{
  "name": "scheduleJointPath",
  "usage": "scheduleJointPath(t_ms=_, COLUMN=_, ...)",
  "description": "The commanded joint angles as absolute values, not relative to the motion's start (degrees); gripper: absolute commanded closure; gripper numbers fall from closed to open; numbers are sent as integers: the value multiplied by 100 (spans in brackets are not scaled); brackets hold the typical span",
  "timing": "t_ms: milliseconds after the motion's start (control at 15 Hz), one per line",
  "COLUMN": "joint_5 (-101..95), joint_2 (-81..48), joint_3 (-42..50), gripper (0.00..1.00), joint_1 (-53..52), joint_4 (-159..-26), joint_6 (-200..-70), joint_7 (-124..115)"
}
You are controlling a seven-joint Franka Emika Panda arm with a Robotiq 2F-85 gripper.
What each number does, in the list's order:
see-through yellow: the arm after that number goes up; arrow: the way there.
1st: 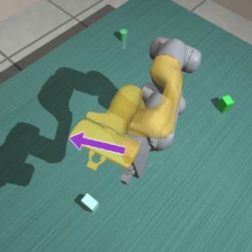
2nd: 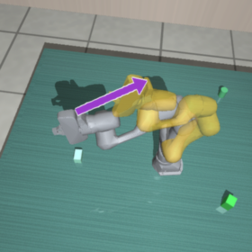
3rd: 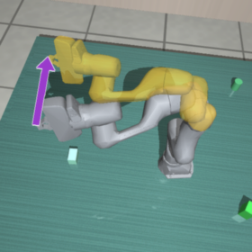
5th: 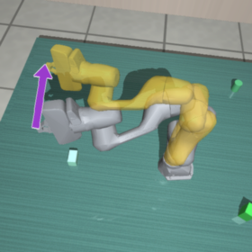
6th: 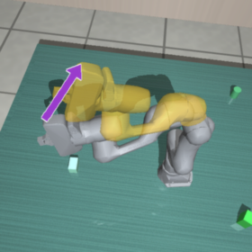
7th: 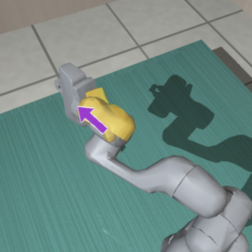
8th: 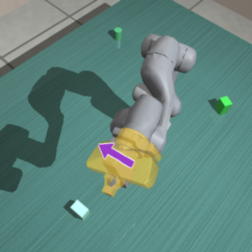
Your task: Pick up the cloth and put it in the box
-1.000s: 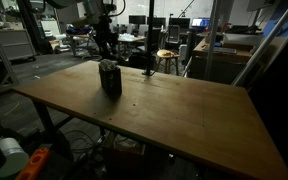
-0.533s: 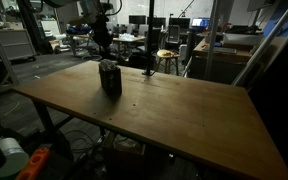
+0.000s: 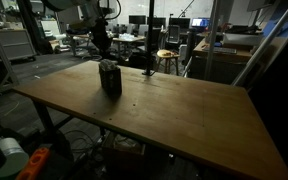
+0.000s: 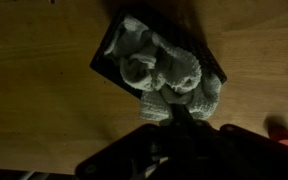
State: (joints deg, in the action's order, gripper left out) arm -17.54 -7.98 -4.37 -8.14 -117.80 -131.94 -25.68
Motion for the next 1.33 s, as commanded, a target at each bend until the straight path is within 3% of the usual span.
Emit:
scheduleJointPath(t_ms=0, joint_5=-1624, joint_2=-1062, joint_3=-432, gripper=98, joint_1=-876, joint_4=-11517, joint_6=-13146, joint_7=-2616)
scheduleJointPath(t_ms=1267, joint_5=-1286, joint_2=-1592, joint_3=-196, gripper=98, joint_1=-886, joint_4=-11712, joint_6=-13226, joint_7=-2659)
